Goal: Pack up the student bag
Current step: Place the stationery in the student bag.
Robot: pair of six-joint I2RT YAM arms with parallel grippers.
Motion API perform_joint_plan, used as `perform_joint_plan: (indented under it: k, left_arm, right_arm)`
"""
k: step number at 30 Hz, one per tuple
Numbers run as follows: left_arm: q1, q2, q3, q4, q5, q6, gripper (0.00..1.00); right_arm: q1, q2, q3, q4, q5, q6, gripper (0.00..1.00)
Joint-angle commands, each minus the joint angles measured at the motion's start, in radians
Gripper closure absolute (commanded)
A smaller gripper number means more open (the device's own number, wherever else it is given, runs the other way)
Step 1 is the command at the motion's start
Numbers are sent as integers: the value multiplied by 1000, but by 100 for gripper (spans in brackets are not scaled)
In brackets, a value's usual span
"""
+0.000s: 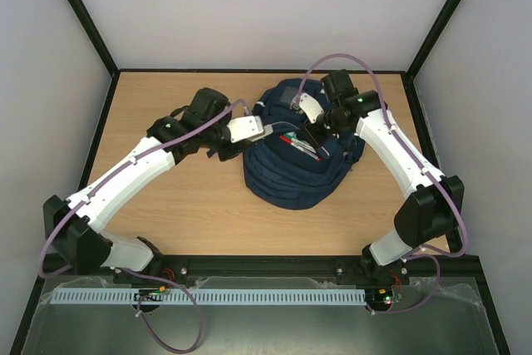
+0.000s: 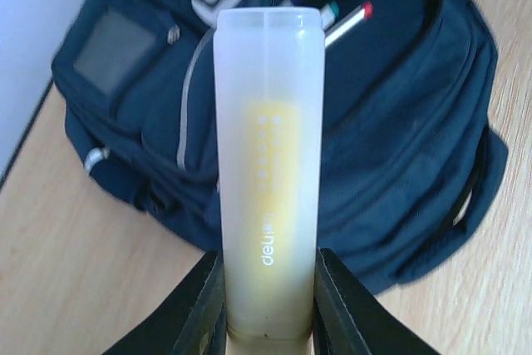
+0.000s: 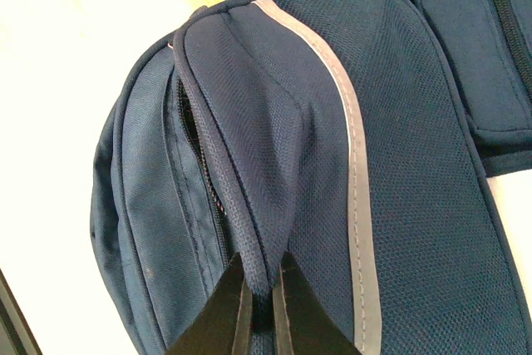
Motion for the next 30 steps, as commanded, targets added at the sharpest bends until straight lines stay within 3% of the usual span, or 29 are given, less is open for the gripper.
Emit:
perform_joint_plan:
  k: [1,7,14,22,30]
  left_arm:
    - [-63,88,97,45,71,34,91]
    - [-181,170,97,139,71,170,91]
    - [-225,317,149,184,44,264,90]
    - [-242,414,168,227,-69,507,90]
    - [-267,557,265,245,-226,580,87]
  right_arm:
    - [6,5,66,-8,-85,19,99]
    - [6,-3,74,-7,-62,25,99]
    - [4,-8,123,-18,-43,29,99]
    - [4,4,176,-31,-44,15,99]
    - [4,10,196,-30,-78,37,99]
